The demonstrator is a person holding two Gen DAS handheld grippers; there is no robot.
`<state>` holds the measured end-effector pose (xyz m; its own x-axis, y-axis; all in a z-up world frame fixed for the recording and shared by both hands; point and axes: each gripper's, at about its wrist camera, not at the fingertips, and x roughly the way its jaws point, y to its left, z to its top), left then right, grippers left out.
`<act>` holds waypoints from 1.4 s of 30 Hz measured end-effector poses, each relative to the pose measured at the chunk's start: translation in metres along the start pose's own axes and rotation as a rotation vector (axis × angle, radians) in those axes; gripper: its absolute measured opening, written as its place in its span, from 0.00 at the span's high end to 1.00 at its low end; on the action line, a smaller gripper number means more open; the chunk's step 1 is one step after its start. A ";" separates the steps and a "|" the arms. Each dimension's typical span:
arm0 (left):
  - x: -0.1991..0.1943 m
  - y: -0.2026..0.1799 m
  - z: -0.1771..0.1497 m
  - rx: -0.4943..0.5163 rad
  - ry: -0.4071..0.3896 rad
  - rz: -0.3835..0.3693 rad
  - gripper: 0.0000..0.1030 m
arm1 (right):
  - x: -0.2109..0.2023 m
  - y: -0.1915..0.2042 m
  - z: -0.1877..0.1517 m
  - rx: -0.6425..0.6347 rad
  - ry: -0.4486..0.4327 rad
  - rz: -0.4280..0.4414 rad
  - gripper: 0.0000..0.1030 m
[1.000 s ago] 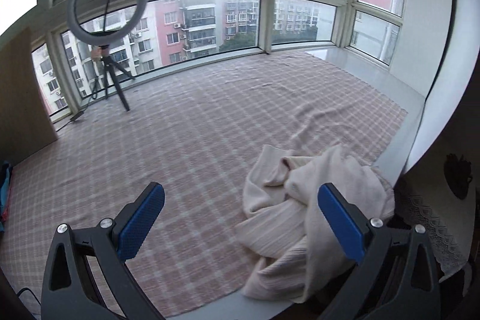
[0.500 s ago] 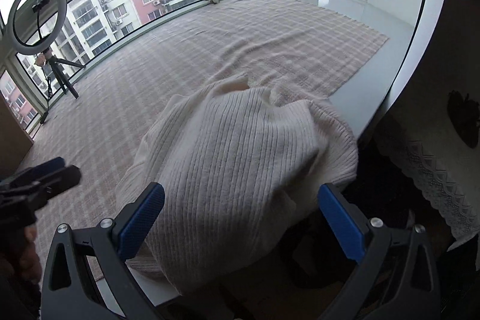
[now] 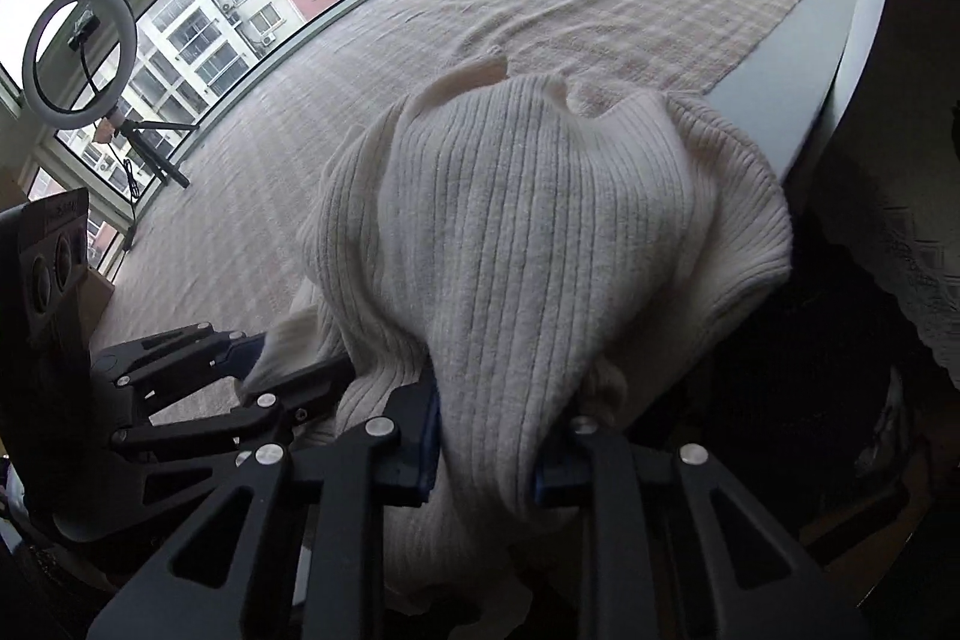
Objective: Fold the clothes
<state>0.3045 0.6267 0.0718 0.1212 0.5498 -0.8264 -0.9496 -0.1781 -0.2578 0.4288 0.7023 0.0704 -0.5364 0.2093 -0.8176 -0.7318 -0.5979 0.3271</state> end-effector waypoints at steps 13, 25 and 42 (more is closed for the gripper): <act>-0.240 0.057 0.027 -0.153 -0.452 -0.055 0.91 | -0.147 0.103 0.100 -0.191 -0.359 0.258 0.88; -0.511 0.169 -0.091 -0.312 -0.901 0.399 0.92 | -0.236 0.361 0.127 -0.596 -0.405 0.720 0.88; -0.402 0.301 -0.347 -0.884 -0.331 0.679 1.00 | 0.072 0.496 -0.042 -0.865 0.155 0.346 0.50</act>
<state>0.0703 0.0694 0.1527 -0.5405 0.2861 -0.7912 -0.2421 -0.9535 -0.1794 0.0447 0.3881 0.1536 -0.5576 -0.1550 -0.8155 0.0570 -0.9872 0.1487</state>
